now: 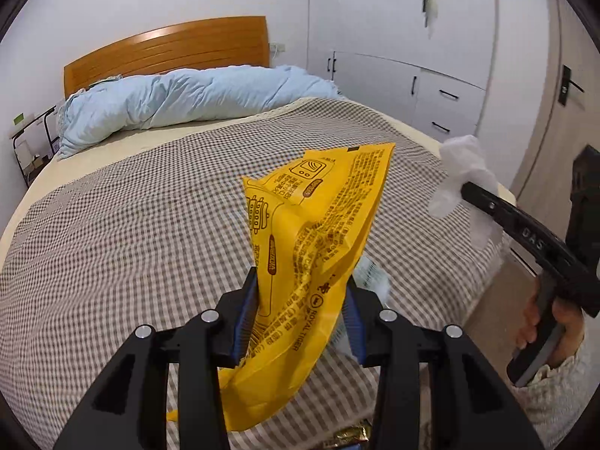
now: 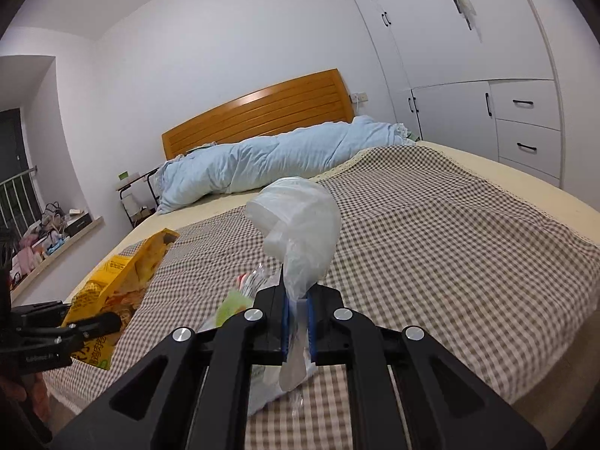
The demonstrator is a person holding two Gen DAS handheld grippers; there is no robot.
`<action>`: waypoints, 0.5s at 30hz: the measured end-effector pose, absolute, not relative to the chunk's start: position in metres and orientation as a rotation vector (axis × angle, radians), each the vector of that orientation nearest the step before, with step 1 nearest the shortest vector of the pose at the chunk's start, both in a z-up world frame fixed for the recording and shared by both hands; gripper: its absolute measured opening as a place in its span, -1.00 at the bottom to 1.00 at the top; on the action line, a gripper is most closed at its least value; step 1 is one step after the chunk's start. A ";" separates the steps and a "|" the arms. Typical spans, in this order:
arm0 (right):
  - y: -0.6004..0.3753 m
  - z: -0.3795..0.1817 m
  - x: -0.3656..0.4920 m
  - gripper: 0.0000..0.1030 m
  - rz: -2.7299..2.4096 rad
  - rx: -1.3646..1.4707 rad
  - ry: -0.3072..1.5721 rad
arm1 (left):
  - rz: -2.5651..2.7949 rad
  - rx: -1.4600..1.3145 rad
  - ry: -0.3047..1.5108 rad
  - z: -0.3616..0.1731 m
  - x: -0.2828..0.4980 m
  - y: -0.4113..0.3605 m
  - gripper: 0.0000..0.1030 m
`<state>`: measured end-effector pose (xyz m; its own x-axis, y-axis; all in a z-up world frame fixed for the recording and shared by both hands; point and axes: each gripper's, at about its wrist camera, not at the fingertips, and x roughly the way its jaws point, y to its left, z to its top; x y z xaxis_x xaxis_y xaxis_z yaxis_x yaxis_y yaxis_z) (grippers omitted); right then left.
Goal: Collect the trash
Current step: 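Carry the yellow packet and clear wrap down to the floor bin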
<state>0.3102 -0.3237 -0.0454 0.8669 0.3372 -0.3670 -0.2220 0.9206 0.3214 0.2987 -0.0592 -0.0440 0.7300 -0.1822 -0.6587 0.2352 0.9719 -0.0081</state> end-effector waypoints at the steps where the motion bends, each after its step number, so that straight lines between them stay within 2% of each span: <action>1: -0.323 -0.046 0.302 -0.85 0.300 0.271 0.432 | -0.236 0.075 0.712 -0.046 0.289 -0.060 -0.24; 15: -0.301 -0.088 0.198 -0.85 0.348 0.138 0.558 | -0.308 0.083 0.738 -0.095 0.178 -0.052 -0.24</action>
<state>0.1983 -0.3007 -0.0884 0.7917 0.3597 -0.4938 -0.2855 0.9324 0.2215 0.1779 -0.0521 -0.0948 0.6969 -0.2471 -0.6732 0.3052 0.9517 -0.0334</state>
